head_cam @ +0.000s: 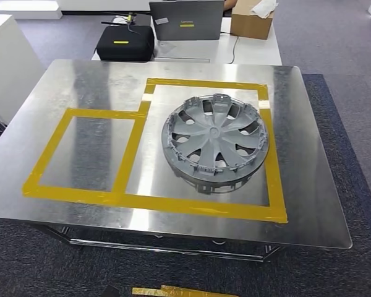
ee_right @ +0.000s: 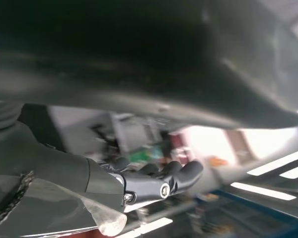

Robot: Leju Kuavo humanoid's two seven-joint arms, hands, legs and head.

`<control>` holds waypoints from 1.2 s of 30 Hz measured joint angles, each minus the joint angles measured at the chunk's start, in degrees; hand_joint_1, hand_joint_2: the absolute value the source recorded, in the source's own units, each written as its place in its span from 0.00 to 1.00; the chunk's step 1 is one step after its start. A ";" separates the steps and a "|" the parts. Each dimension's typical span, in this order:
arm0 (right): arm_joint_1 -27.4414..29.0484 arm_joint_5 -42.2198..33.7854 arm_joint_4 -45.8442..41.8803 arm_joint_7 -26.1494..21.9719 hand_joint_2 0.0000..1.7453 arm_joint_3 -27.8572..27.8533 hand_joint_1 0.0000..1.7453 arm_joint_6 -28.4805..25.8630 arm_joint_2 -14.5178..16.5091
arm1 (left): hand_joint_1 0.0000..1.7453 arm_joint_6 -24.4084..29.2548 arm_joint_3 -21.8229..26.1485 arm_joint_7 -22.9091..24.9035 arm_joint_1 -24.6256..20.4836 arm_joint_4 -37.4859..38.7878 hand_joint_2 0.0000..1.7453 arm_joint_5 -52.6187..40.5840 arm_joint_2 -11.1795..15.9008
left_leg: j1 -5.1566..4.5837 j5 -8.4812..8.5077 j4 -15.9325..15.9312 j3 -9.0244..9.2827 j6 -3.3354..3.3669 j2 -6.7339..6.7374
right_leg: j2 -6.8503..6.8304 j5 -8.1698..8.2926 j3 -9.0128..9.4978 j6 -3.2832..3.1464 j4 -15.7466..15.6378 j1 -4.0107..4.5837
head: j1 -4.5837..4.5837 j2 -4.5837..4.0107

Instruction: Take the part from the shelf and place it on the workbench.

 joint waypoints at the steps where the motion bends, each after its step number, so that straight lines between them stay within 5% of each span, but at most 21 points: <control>1: -0.96 0.12 2.01 -0.28 0.00 -1.65 0.00 -0.13 0.54 | 0.00 0.03 0.01 -0.02 -0.13 0.00 0.00 0.01 0.02 | -0.39 0.69 -2.79 1.55 0.34 0.07 | -0.06 0.42 -0.17 0.20 -0.05 -0.01 | 0.01 0.00; 5: -3.74 0.62 6.54 -0.72 0.00 -5.94 0.00 -0.02 1.82 | 0.00 0.09 0.01 -0.05 -0.20 0.00 0.00 0.16 -0.22 | -0.82 3.00 -5.00 1.30 0.43 0.36 | -0.12 1.68 -0.51 1.71 -0.65 -0.44 | -0.01 0.00; 7: -4.26 0.73 7.74 -0.71 0.00 -7.34 0.00 0.16 2.02 | 0.00 0.10 0.02 -0.05 -0.21 0.00 0.00 0.20 -0.35 | -0.50 4.70 -5.69 0.02 0.89 0.54 | 0.01 -1.87 -1.69 2.16 1.72 -0.43 | 0.19 0.00; 10: -5.21 0.80 9.21 -0.72 0.00 -8.43 0.00 0.29 2.21 | 0.00 0.11 0.03 -0.05 -0.09 0.00 0.00 0.23 -0.45 | -0.51 6.71 -5.65 -2.62 1.10 0.89 | 0.03 -9.74 -3.62 2.56 11.54 -0.45 | 0.29 0.00; 12: -5.55 0.81 9.84 -0.72 0.00 -8.85 0.00 0.30 2.33 | 0.00 0.10 0.03 -0.05 -0.06 0.00 0.00 0.23 -0.52 | -0.51 8.00 -5.41 -4.48 0.97 1.09 | -0.01 -9.07 -2.18 2.80 14.23 -0.48 | 0.29 0.00; 14: -5.76 0.81 10.23 -0.72 0.00 -9.19 0.00 0.31 2.35 | 0.00 0.10 0.03 -0.05 -0.07 0.00 0.00 0.24 -0.55 | -0.44 9.02 -4.85 -6.15 0.61 1.15 | -0.08 -5.99 3.09 2.94 9.26 -0.57 | 0.29 0.00; 16: -6.11 0.78 10.51 -0.49 0.00 -9.36 0.00 0.56 2.37 | 0.00 0.11 0.03 -0.05 -0.13 0.00 0.00 0.24 -0.55 | -0.59 9.76 -3.94 -7.41 0.10 1.18 | -0.10 -5.85 9.78 2.76 0.43 -0.57 | 0.26 0.00; 17: -6.39 0.92 10.71 -0.06 0.00 -9.51 0.00 0.77 2.40 | 0.00 0.14 0.03 -0.05 -0.17 0.00 0.00 0.24 -0.55 | -0.68 10.18 -3.54 -7.84 -0.15 1.20 | -0.05 -6.57 11.69 2.51 -2.71 -0.52 | 0.24 0.00; 19: -7.17 2.21 11.91 1.14 0.00 -10.37 0.00 0.33 2.55 | 0.00 0.31 0.03 -0.05 -0.12 0.01 0.00 0.26 -0.54 | -0.69 11.16 -3.25 -8.38 -0.65 1.20 | 0.00 -7.26 12.19 1.68 -4.86 -0.36 | 0.16 0.00; 21: -8.53 4.84 14.90 2.15 0.00 -12.07 0.00 -2.54 2.81 | 0.00 0.54 0.03 -0.03 0.06 0.05 0.00 0.29 -0.49 | -0.46 10.06 -2.43 -8.93 -1.29 0.93 | -0.13 -6.43 11.21 0.69 -4.82 -0.41 | 0.15 0.00; 25: -11.20 8.76 24.37 6.14 0.00 -15.33 0.00 -10.95 3.18 | 0.00 0.93 0.03 0.23 0.26 0.09 0.00 0.31 -0.46 | 0.08 -0.05 9.44 -11.18 -2.57 0.53 | -0.37 -4.23 8.90 -0.39 -4.76 -0.47 | -0.28 0.00; 26: -11.72 8.93 27.16 7.79 0.00 -15.84 0.00 -12.18 3.23 | 0.00 1.01 0.03 0.30 0.25 0.09 0.00 0.32 -0.46 | 0.16 -0.79 11.90 -11.07 -2.68 0.53 | -0.40 -3.69 8.33 -0.39 -4.64 -0.44 | -0.28 0.00; 28: -12.70 9.36 33.44 11.79 0.00 -16.64 0.00 -13.63 3.20 | 0.00 1.17 0.03 0.33 0.25 0.09 0.00 0.44 -0.44 | 0.24 1.24 11.02 -8.47 -2.61 0.51 | -0.36 -2.72 7.08 -0.26 -4.23 -0.43 | -0.31 0.00; 30: -13.41 11.14 41.24 17.00 0.00 -17.06 0.00 -12.55 2.79 | 0.00 1.43 0.03 -0.07 0.21 0.09 0.00 0.86 -0.37 | 0.21 4.06 3.22 -3.02 -2.22 0.35 | -0.28 -1.95 5.85 0.04 -3.81 -0.33 | -0.32 0.00; 32: -14.00 14.10 51.21 21.60 0.00 -17.17 0.00 -9.17 1.88 | 0.00 1.71 0.03 -0.66 0.16 0.09 0.00 1.35 -0.29 | 0.11 4.69 -3.60 0.84 -1.81 0.10 | -0.23 -1.10 4.92 0.52 -3.55 -0.13 | -0.25 0.00; 34: -14.59 17.29 61.32 23.79 0.00 -16.92 0.00 -6.50 1.03 | 0.00 1.92 0.02 -0.86 0.14 0.10 0.00 1.48 -0.18 | 0.00 4.59 -5.45 1.06 -1.49 0.00 | -0.21 -0.08 4.07 1.14 -3.47 -0.07 | -0.24 0.00; 36: -14.89 20.98 69.78 25.16 0.00 -16.06 0.00 -4.89 0.44 | 0.00 2.21 -0.10 -0.59 0.07 0.11 0.00 1.26 -0.03 | 0.18 5.23 -6.09 0.25 -0.72 0.19 | -0.09 -0.77 2.94 1.73 -2.76 -0.12 | -0.19 0.00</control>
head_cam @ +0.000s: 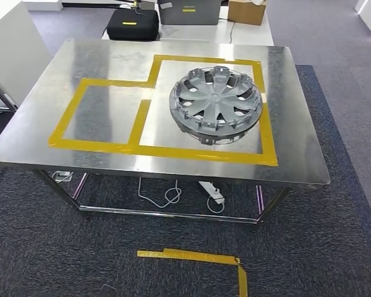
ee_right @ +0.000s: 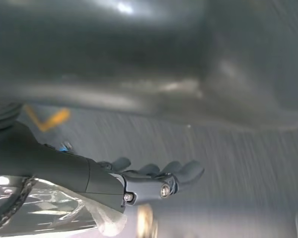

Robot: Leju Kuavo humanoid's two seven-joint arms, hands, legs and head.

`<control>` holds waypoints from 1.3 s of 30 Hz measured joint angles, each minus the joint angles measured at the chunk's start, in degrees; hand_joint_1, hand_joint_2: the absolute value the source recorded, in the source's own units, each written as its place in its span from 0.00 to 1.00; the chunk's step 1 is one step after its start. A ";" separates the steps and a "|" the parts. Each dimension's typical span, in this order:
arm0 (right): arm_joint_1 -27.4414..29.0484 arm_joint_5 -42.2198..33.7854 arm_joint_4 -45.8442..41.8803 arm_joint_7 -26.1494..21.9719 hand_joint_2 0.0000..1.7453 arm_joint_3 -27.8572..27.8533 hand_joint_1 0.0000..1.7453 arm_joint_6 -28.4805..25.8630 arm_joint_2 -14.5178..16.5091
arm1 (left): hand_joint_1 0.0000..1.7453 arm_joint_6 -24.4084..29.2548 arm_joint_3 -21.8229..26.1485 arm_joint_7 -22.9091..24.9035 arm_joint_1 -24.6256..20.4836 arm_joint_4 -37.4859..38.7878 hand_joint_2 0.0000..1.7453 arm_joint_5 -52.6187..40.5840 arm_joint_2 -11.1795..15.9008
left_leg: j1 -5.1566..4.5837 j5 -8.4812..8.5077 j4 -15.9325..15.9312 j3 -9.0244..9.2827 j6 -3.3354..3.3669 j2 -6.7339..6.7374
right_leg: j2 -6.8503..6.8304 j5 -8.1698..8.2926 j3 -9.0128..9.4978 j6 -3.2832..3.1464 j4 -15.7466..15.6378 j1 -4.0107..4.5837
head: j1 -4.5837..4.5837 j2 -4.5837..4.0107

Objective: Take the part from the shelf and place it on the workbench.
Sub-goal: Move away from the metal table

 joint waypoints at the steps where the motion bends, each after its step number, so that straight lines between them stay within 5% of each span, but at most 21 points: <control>1: -0.05 1.96 3.60 0.74 0.00 0.73 0.00 0.64 -0.23 | 0.00 0.13 -0.09 0.16 -0.03 0.00 0.00 -0.13 0.08 | 0.09 0.48 -0.28 -0.55 0.48 0.09 | 0.04 -1.81 -0.87 0.19 1.52 0.03 | 0.09 0.00; 4: -0.64 5.71 11.51 2.41 0.00 3.22 0.00 1.58 -0.77 | 0.00 0.28 -0.45 0.53 -0.06 0.00 0.00 -0.47 0.32 | -0.18 2.01 -0.05 -2.87 1.17 0.29 | 0.04 -9.52 -3.82 0.31 11.33 0.08 | 0.24 0.00; 5: -0.92 6.14 13.43 2.60 0.00 3.88 0.00 1.83 -0.94 | 0.00 0.28 -0.61 0.69 -0.09 0.00 0.00 -0.64 0.41 | -0.35 2.52 0.13 -3.70 1.18 0.40 | 0.04 -10.30 -4.14 0.28 14.32 0.10 | 0.23 0.00; 7: -1.25 6.47 16.43 2.45 0.00 4.88 0.00 2.41 -1.31 | 0.00 0.28 -1.01 0.99 -0.17 0.00 0.00 -0.90 0.62 | -0.58 3.54 0.59 -5.38 1.15 0.58 | 0.04 -7.88 -2.58 0.11 15.71 0.16 | 0.20 0.00; 9: -1.43 6.25 18.46 1.85 0.00 5.45 0.00 2.89 -1.68 | 0.00 0.32 -1.35 1.04 -0.22 0.00 0.00 -0.93 0.80 | -0.68 4.38 1.30 -6.98 0.92 0.61 | 0.02 -4.73 2.52 -0.20 9.73 0.25 | 0.21 0.00; 11: -1.75 5.68 19.91 0.94 0.00 5.72 0.00 3.24 -2.02 | 0.00 0.50 -1.54 0.78 -0.22 0.00 0.00 -0.58 0.96 | -0.82 5.19 2.03 -8.05 0.49 0.64 | 0.05 -5.23 8.30 -0.56 1.20 0.44 | 0.18 0.00; 13: -1.93 4.88 20.94 -0.09 0.00 5.82 0.00 3.64 -2.26 | 0.00 0.72 -1.58 0.44 -0.22 0.01 0.00 0.10 1.23 | -0.82 6.27 2.25 -8.55 0.02 0.70 | 0.11 -6.31 10.11 -1.07 -2.60 0.70 | 0.16 0.00; 16: -1.90 4.00 22.05 -1.11 0.00 5.82 0.00 4.80 -2.66 | 0.00 0.82 -1.57 0.22 -0.04 0.14 0.00 0.94 1.80 | -0.60 4.63 3.30 -9.29 -0.99 0.41 | -0.17 -5.19 8.58 -2.30 -2.67 0.47 | 0.19 0.00; 18: -1.90 3.88 22.35 -1.47 0.00 5.81 0.00 5.37 -2.93 | 0.00 0.75 -1.57 0.20 0.17 0.17 0.00 1.22 1.92 | -0.34 0.48 6.46 -10.06 -1.58 0.25 | -0.33 -4.44 7.71 -2.92 -2.56 0.40 | 0.07 0.00; 21: -1.97 4.21 22.78 -2.13 0.00 5.83 0.00 5.81 -3.26 | 0.00 0.25 -1.64 0.20 0.16 0.17 0.00 0.74 1.88 | 0.13 -5.36 16.34 -11.49 -2.15 0.25 | -0.47 -3.12 5.87 -3.14 -1.85 0.57 | -0.01 0.00; 23: -2.03 4.54 23.00 -2.53 0.00 5.90 0.00 5.85 -3.44 | 0.00 0.11 -1.86 0.22 0.08 0.17 0.00 0.08 1.79 | 0.32 -4.11 18.52 -10.12 -2.24 0.24 | -0.52 -2.22 4.08 -3.02 -0.90 0.62 | -0.01 0.00; 25: -2.05 4.71 23.19 -3.00 0.00 6.06 0.00 5.84 -3.55 | 0.00 0.13 -2.23 0.37 0.02 0.17 0.00 -0.59 1.69 | 0.36 -1.13 12.90 -5.44 -1.87 0.12 | -0.45 -1.53 2.23 -2.80 0.08 0.62 | -0.01 0.00; 27: -2.09 5.03 23.38 -3.79 0.00 6.30 0.00 5.72 -3.61 | 0.00 0.20 -2.69 0.53 -0.11 0.17 0.00 -1.20 1.66 | 0.18 -0.92 5.14 -0.65 -1.28 -0.15 | -0.39 -0.79 0.97 -2.31 0.72 0.68 | 0.02 0.00; 29: -2.17 5.64 23.51 -4.48 0.00 6.65 0.00 5.10 -3.72 | 0.00 0.27 -3.15 0.56 -0.23 0.17 0.00 -1.49 1.52 | -0.18 -1.59 1.78 0.74 -0.82 -0.30 | -0.40 0.25 0.11 -1.59 0.79 0.59 | 0.03 0.00; 31: -2.13 6.20 23.56 -4.63 0.00 7.03 0.00 4.19 -3.87 | 0.00 0.31 -3.55 0.64 -0.24 0.17 0.00 -1.54 1.24 | -0.15 -0.77 1.05 -0.08 -0.16 -0.11 | -0.29 0.54 -0.58 -0.86 0.89 0.49 | 0.05 0.00; 32: -2.07 6.37 23.61 -4.56 0.00 7.15 0.00 3.87 -3.93 | 0.00 0.32 -3.69 0.70 -0.26 0.17 0.00 -1.53 1.13 | -0.04 -0.20 0.77 -0.63 0.33 0.01 | -0.20 -0.70 -1.08 -0.57 1.65 0.47 | 0.13 0.00; 36: -2.01 6.96 23.79 -4.06 0.00 7.72 0.00 3.64 -4.26 | 0.00 0.35 -3.94 0.92 -0.31 0.17 0.00 -0.65 0.91 | -0.07 2.51 0.67 -3.89 1.26 0.37 | -0.02 -10.55 -3.90 0.06 13.27 0.26 | 0.35 0.00; 37: -2.02 7.04 23.81 -4.01 0.00 7.90 0.00 3.63 -4.37 | 0.00 0.34 -3.94 0.92 -0.31 0.17 0.00 -0.31 0.89 | -0.12 3.25 0.76 -4.87 1.22 0.46 | -0.02 -10.72 -3.90 0.16 15.86 0.25 | 0.34 0.00; 39: -2.05 7.07 23.86 -3.98 0.00 8.14 0.00 3.75 -4.51 | 0.00 0.30 -3.94 0.92 -0.33 0.17 0.00 0.12 0.88 | -0.12 4.65 1.15 -6.96 1.02 0.63 | -0.03 -7.11 -1.46 0.30 15.81 0.21 | 0.34 0.00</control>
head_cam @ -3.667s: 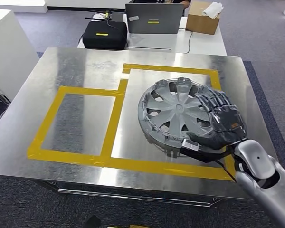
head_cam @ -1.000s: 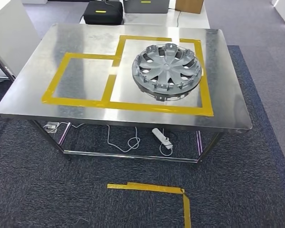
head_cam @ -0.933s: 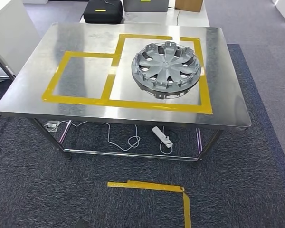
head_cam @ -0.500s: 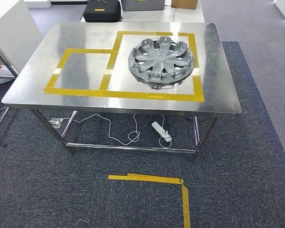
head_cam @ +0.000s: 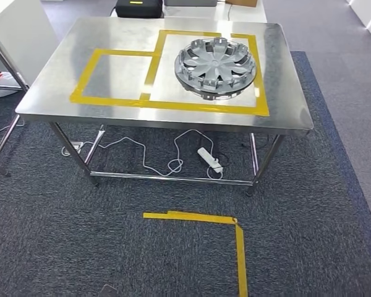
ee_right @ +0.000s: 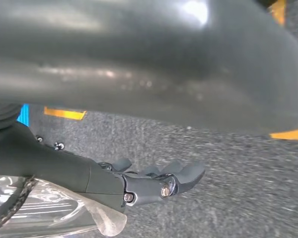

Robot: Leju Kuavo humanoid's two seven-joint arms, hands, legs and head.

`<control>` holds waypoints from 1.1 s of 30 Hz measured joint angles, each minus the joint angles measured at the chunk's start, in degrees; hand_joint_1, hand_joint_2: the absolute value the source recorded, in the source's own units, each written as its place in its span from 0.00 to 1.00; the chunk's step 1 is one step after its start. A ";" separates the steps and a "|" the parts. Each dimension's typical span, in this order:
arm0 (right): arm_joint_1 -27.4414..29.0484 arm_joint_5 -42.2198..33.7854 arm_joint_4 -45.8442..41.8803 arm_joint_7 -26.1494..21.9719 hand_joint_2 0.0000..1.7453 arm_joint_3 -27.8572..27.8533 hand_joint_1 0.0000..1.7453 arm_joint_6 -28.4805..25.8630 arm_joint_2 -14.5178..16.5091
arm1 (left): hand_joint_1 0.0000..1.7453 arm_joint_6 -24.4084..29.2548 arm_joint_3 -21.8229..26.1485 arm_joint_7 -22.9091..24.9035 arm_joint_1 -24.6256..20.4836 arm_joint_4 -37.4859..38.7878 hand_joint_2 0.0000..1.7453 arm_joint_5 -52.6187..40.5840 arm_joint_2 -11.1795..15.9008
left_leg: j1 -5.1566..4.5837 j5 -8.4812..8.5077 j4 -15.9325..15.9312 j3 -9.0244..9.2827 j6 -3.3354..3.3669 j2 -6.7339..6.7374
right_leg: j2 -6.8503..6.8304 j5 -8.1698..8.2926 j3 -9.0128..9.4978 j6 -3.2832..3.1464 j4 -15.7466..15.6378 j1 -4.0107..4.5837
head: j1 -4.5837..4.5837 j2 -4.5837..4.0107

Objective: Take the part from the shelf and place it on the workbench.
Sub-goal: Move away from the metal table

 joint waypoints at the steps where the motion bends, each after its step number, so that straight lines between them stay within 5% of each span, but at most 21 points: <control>1: -0.04 0.01 0.03 0.02 0.00 0.08 0.00 0.17 -0.08 | 0.00 -0.06 0.00 0.00 -0.02 0.00 0.00 0.10 0.00 | 0.01 0.63 0.31 -0.95 -0.17 0.03 | 0.00 1.86 2.53 0.01 -2.69 -0.05 | 0.02 0.00; 3: -0.24 0.07 0.12 0.14 0.00 0.20 0.00 0.62 -0.17 | 0.00 -0.19 0.00 -0.01 -0.03 0.00 0.00 0.18 0.00 | -0.15 1.73 1.16 -2.47 -0.66 0.02 | 0.02 1.85 9.46 -0.22 -11.98 -0.08 | 0.02 0.00; 5: -0.42 0.16 0.26 0.30 0.00 0.33 0.00 0.84 -0.19 | 0.00 -0.28 0.01 -0.02 -0.07 0.00 0.00 0.29 0.03 | -0.27 2.92 1.56 -3.21 -1.20 0.04 | 0.12 -0.17 13.02 -0.81 -18.02 0.07 | 0.00 0.00; 7: -0.37 0.23 0.41 0.49 0.00 0.39 0.00 0.86 -0.20 | 0.00 -0.36 0.02 -0.02 -0.01 0.04 0.00 0.53 0.15 | -0.10 3.62 1.59 -3.68 -1.81 -0.02 | 0.03 0.13 12.14 -1.64 -18.25 0.09 | 0.00 0.00; 8: -0.31 0.26 0.47 0.59 0.00 0.40 0.00 0.86 -0.21 | 0.00 -0.38 0.02 -0.02 0.10 0.07 0.00 0.64 0.20 | 0.01 2.51 2.13 -3.94 -2.18 -0.11 | -0.12 0.68 11.54 -2.04 -18.06 0.04 | -0.01 0.00; 11: -0.20 0.30 0.55 0.71 0.00 0.43 0.00 0.91 -0.21 | 0.00 -0.42 0.02 -0.03 0.38 0.11 0.00 0.82 0.24 | 0.33 -6.52 9.79 -5.02 -3.13 -0.28 | -0.48 2.70 9.27 -2.83 -17.77 -0.01 | -0.23 0.00; 13: -0.22 0.32 0.56 0.52 0.00 0.44 0.00 1.03 -0.21 | 0.00 -0.47 0.02 -0.10 0.32 0.11 0.00 0.85 0.22 | 0.44 -9.51 16.56 -5.19 -3.35 -0.28 | -0.65 4.03 7.40 -2.92 -17.20 0.07 | -0.27 0.00; 15: -0.28 0.37 0.56 0.33 0.00 0.45 0.00 1.12 -0.21 | 0.00 -0.52 0.03 -0.19 0.26 0.11 0.00 0.88 0.22 | 0.48 -7.19 17.64 -3.00 -3.21 -0.31 | -0.73 5.12 5.14 -2.83 -16.21 0.11 | -0.28 0.00; 17: -0.31 0.41 0.59 0.29 0.00 0.47 0.00 1.15 -0.21 | 0.00 -0.56 0.04 -0.25 0.17 0.11 0.00 0.94 0.24 | 0.42 -4.97 11.71 2.21 -2.67 -0.47 | -0.66 6.09 2.89 -2.56 -15.12 0.16 | -0.30 0.00; 20: -0.37 0.45 0.72 0.23 0.00 0.50 0.00 1.21 -0.21 | 0.00 -0.57 0.04 -0.41 -0.10 0.11 0.00 0.94 0.32 | 0.09 -6.90 1.42 8.53 -1.83 -0.78 | -0.67 7.67 1.16 -1.76 -14.46 0.29 | -0.21 0.00; 23: -0.26 0.49 0.76 0.23 0.00 0.53 0.00 1.21 -0.26 | 0.00 -0.57 0.04 -0.52 -0.06 0.11 0.00 0.98 0.21 | 0.08 -5.74 -0.08 7.43 -0.94 -0.65 | -0.52 8.09 0.17 -0.71 -14.38 0.09 | -0.19 0.00; 25: -0.06 0.51 0.78 0.30 0.00 0.56 0.00 1.20 -0.32 | 0.00 -0.57 0.05 -0.54 0.02 0.12 0.00 1.02 0.16 | 0.18 -4.02 -0.39 5.73 -0.11 -0.56 | -0.22 3.37 -1.13 -0.31 -11.12 -0.01 | -0.02 0.00; 27: -0.01 0.48 0.78 0.57 0.00 0.58 0.00 1.14 -0.34 | 0.00 -0.57 0.07 -0.55 0.05 0.13 0.00 1.02 0.16 | -0.06 -2.40 -0.31 3.80 0.31 -0.74 | -0.10 -2.45 -2.39 -0.21 -4.55 -0.02 | 0.15 0.00; 28: -0.04 0.42 0.78 0.73 0.00 0.59 0.00 1.08 -0.35 | 0.00 -0.58 0.07 -0.60 0.05 0.13 0.00 1.00 0.11 | -0.19 -1.59 -0.26 2.78 0.33 -0.86 | -0.08 -3.46 -2.54 -0.22 -1.51 0.00 | 0.16 0.00; 30: -0.10 0.31 0.78 0.96 0.00 0.60 0.00 0.89 -0.37 | 0.00 -0.59 0.07 -0.76 0.05 0.13 0.00 0.99 0.02 | -0.38 0.07 -0.04 0.50 0.19 -1.32 | 0.04 -1.05 -0.98 -0.43 0.64 0.05 | 0.16 0.00; 32: -0.12 0.27 0.78 1.14 0.00 0.60 0.00 0.72 -0.41 | 0.00 -0.69 0.07 -0.90 -0.02 0.13 0.00 0.92 -0.06 | -0.46 1.62 0.28 -1.63 -0.13 -2.10 | 1.30 2.15 4.09 -1.05 -4.21 0.11 | 0.14 0.00; 33: -0.11 0.27 0.78 1.29 0.00 0.60 0.00 0.65 -0.45 | 0.00 -0.83 0.07 -0.97 -0.11 0.12 0.00 0.84 -0.10 | -0.57 2.27 0.55 -2.43 -0.34 -2.60 | 2.34 2.12 7.96 -1.42 -8.98 0.18 | 0.15 0.00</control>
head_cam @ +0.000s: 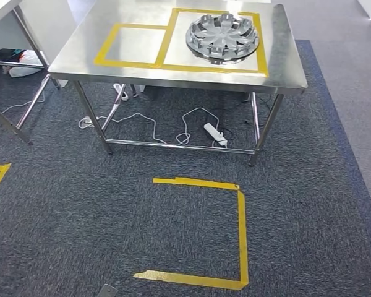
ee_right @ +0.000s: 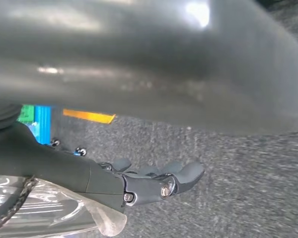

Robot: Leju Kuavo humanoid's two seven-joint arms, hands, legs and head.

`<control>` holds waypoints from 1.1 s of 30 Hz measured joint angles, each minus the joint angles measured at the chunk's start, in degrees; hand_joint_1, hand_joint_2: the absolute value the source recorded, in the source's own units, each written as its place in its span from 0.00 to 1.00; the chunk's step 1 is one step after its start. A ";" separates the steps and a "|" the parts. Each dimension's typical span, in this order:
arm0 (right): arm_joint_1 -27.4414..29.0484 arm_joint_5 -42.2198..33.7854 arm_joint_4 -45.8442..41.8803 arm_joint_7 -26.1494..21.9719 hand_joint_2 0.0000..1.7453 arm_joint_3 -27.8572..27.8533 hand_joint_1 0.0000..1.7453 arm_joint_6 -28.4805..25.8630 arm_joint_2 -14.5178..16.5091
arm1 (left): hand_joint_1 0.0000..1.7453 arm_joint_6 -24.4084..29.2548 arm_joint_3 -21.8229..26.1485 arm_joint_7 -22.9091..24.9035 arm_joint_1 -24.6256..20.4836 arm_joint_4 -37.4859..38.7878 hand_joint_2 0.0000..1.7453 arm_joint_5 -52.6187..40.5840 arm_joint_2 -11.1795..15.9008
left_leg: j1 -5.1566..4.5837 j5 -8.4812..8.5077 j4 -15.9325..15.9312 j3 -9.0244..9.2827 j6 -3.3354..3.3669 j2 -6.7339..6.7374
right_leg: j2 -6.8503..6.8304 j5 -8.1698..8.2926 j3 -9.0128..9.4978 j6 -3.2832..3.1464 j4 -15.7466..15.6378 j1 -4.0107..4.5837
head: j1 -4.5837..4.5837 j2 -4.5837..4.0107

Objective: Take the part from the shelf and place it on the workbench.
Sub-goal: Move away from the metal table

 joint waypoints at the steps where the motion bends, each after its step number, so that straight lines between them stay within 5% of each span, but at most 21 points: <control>1: -0.01 0.01 0.02 0.21 0.00 0.01 0.00 -0.03 -0.04 | 0.00 -0.22 -0.01 -0.12 -0.10 -0.01 0.00 -0.11 -0.07 | -0.13 0.69 0.25 -0.62 -0.24 -0.47 | 0.87 -1.20 3.28 -0.28 -4.70 0.04 | -0.02 0.00; 3: -0.03 0.04 0.05 0.56 0.00 0.04 0.00 -0.05 -0.11 | 0.00 -0.69 -0.02 -0.47 -0.20 -0.01 0.00 -0.38 -0.16 | -0.25 2.17 0.38 -1.34 -0.81 -1.49 | 1.17 -3.11 6.66 -0.74 -10.27 0.24 | 0.02 0.00; 5: 0.00 0.03 0.10 0.75 0.00 0.08 0.00 -0.05 -0.13 | 0.00 -0.97 -0.03 -0.84 0.09 0.01 0.00 -0.54 -0.09 | -0.05 2.76 0.38 -1.77 -1.42 -2.00 | -0.06 -2.62 6.05 -1.35 -10.57 0.09 | 0.05 0.00; 7: 0.17 -0.06 0.15 0.74 0.00 0.09 0.00 -0.11 -0.18 | 0.00 -1.13 -0.07 -1.03 0.42 0.03 0.00 -0.56 0.01 | 0.23 -0.93 3.22 -2.64 -2.15 -0.90 | -1.54 -1.62 5.31 -1.95 -10.62 -0.15 | -0.22 0.00; 9: 0.38 -0.14 0.15 0.66 0.00 0.08 0.00 -0.19 -0.22 | 0.00 -1.25 -0.09 -1.06 0.44 0.03 0.00 -0.54 -0.01 | 0.67 -6.66 10.19 -4.11 -3.04 0.60 | -3.06 -0.86 4.37 -2.07 -10.50 -0.11 | -0.50 0.00; 10: 0.44 -0.17 0.15 0.64 0.00 0.07 0.00 -0.21 -0.24 | 0.00 -1.29 -0.09 -1.06 0.42 0.03 0.00 -0.52 -0.01 | 0.97 -8.04 13.83 -4.65 -3.44 0.99 | -3.86 -0.54 3.86 -1.95 -10.38 -0.14 | -0.52 0.00; 12: 0.45 -0.19 0.16 0.57 0.00 0.07 0.00 -0.23 -0.24 | 0.00 -1.35 -0.09 -1.04 0.50 0.03 0.00 -0.46 -0.01 | 1.56 -6.99 16.84 -3.87 -4.00 1.47 | -5.36 -0.11 2.86 -1.65 -9.98 -0.22 | -0.54 0.00; 14: 0.38 -0.19 0.17 0.42 0.00 0.08 0.00 -0.26 -0.24 | 0.00 -1.35 -0.09 -0.99 0.57 0.03 0.00 -0.40 0.00 | 1.90 -4.60 11.48 0.66 -4.15 2.71 | -6.73 0.01 2.25 -1.25 -9.47 -0.33 | -0.54 0.00; 16: 0.30 -0.18 0.17 0.25 0.00 0.10 0.00 -0.34 -0.25 | 0.00 -1.33 -0.09 -0.94 0.46 0.03 0.00 -0.36 -0.04 | 1.60 -4.58 4.23 5.40 -3.62 4.71 | -7.91 -0.07 1.93 -0.57 -9.01 -0.23 | -0.55 0.00; 19: -0.01 -0.16 0.17 0.13 0.00 0.17 0.00 -0.40 -0.26 | 0.00 -1.29 -0.09 -0.92 0.45 0.03 0.00 -0.25 -0.03 | 1.13 -5.75 0.98 6.54 -1.90 4.85 | -9.40 -0.02 2.07 0.58 -8.74 0.00 | -0.53 0.00; 22: -0.26 -0.16 0.17 0.08 0.00 0.25 0.00 -0.41 -0.28 | 0.00 -1.22 -0.08 -0.90 0.60 0.03 0.00 -0.16 -0.10 | 1.28 -5.28 0.23 5.93 -0.51 3.29 | -6.27 -2.55 0.17 1.36 -5.43 -0.19 | -0.32 0.00; 24: -0.10 -0.16 0.17 0.06 0.00 0.26 0.00 -0.42 -0.31 | 0.00 -1.21 -0.08 -0.89 0.47 0.03 0.00 -0.18 -0.22 | 1.11 -4.90 0.17 5.39 0.08 2.17 | -3.26 -6.23 -3.69 1.34 2.11 -0.25 | -0.18 0.00; 26: 0.17 -0.15 0.17 0.03 0.00 0.27 0.00 -0.44 -0.35 | 0.00 -1.22 -0.10 -0.91 0.43 0.03 0.00 -0.20 -0.31 | 0.76 -4.63 0.20 5.05 0.44 0.89 | -2.43 -7.60 -7.11 1.10 8.21 -0.19 | -0.20 0.00; 28: 0.30 -0.11 0.17 -0.01 0.00 0.28 0.00 -0.49 -0.37 | 0.00 -1.13 -0.11 -0.95 0.51 0.03 0.00 -0.21 -0.33 | 0.41 -4.48 0.25 5.02 0.52 -0.47 | -2.04 -4.56 -6.89 0.65 6.27 -0.15 | -0.21 0.00; 30: 0.29 -0.08 0.18 -0.03 0.00 0.31 0.00 -0.55 -0.47 | 0.00 -0.75 -0.12 -1.06 0.44 0.03 0.00 -0.24 -0.43 | 0.09 -4.37 0.46 4.94 0.40 -1.79 | -0.05 -0.05 -4.08 -0.05 -0.99 -0.16 | -0.23 0.00; 33: 0.28 -0.03 0.21 0.00 0.00 0.39 0.00 -0.60 -0.62 | 0.00 -0.26 -0.14 -1.20 0.20 0.03 0.00 -0.28 -0.62 | -0.03 -3.98 0.95 4.06 -0.27 -3.44 | 2.11 1.30 -1.79 -0.51 -6.66 -0.23 | -0.27 0.00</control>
